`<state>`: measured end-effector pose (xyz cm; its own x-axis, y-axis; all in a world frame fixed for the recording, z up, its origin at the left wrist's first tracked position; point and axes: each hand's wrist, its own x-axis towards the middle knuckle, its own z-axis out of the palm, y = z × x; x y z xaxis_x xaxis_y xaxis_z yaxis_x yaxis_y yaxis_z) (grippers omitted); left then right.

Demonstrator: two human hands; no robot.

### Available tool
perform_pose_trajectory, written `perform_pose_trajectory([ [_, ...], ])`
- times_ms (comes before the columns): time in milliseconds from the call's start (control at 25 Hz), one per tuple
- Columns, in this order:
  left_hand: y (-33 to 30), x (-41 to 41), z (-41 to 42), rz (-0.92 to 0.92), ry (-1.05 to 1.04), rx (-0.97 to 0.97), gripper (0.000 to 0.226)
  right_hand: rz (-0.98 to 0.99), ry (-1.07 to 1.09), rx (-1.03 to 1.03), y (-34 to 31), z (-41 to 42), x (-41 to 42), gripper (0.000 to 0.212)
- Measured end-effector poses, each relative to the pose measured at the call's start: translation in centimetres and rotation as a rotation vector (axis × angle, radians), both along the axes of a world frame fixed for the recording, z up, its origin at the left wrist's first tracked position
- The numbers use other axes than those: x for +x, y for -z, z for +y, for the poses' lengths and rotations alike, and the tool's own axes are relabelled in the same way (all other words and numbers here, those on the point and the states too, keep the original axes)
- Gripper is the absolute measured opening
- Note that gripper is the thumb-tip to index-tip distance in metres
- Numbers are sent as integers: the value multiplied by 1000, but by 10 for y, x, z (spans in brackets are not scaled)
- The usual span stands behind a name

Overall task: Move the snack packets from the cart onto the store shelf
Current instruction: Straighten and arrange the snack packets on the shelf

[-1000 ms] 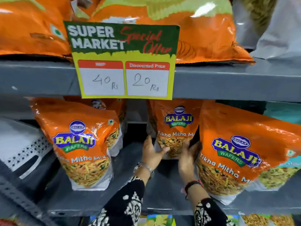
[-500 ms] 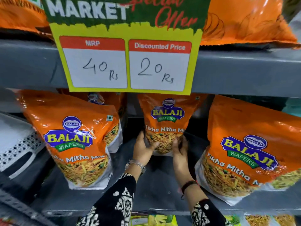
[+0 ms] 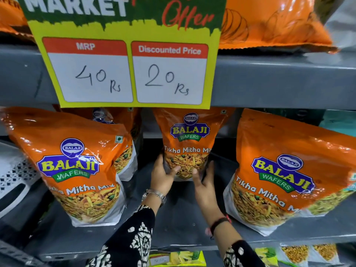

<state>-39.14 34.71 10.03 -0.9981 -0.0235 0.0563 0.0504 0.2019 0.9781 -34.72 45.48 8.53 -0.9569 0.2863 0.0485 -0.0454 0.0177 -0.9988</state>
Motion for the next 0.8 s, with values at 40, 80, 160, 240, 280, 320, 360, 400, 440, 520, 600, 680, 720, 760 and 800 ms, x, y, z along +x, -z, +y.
perform_pose_trajectory([
  [40,0,2,1,-7,-2,3,70,34,-5,53,-1,0,15,62],
  [80,1,5,2,-14,-25,-4,75,76,-4,118,0,2,32,56],
  [160,5,15,4,24,-128,-29,80,174,55,246,2,16,69,41],
  [240,8,39,14,165,-188,-67,74,258,212,374,1,44,105,29],
  [280,10,49,20,233,-162,-98,70,295,311,416,-2,59,116,32],
  [320,9,59,29,261,-92,-121,67,323,416,443,-4,75,126,44],
  [360,6,67,40,244,15,-135,66,317,507,445,-6,92,133,58],
  [400,1,72,51,196,140,-142,70,269,550,421,-8,106,137,69],
  [440,-4,75,63,139,268,-136,77,190,529,400,-10,118,138,78],
  [520,-16,77,86,24,450,-138,86,49,324,357,-12,131,134,81],
  [600,-27,81,103,-34,520,-148,83,49,190,343,-12,137,129,72],
  [680,-32,86,107,-50,508,-99,74,78,182,371,-6,141,122,64],
  [720,-31,88,104,-50,479,-68,72,82,169,373,-4,141,119,63],
  [760,-30,91,97,-38,441,-35,72,77,146,361,-2,138,115,64],
  [800,-28,93,88,-15,397,1,71,75,112,344,-2,132,110,65],
])
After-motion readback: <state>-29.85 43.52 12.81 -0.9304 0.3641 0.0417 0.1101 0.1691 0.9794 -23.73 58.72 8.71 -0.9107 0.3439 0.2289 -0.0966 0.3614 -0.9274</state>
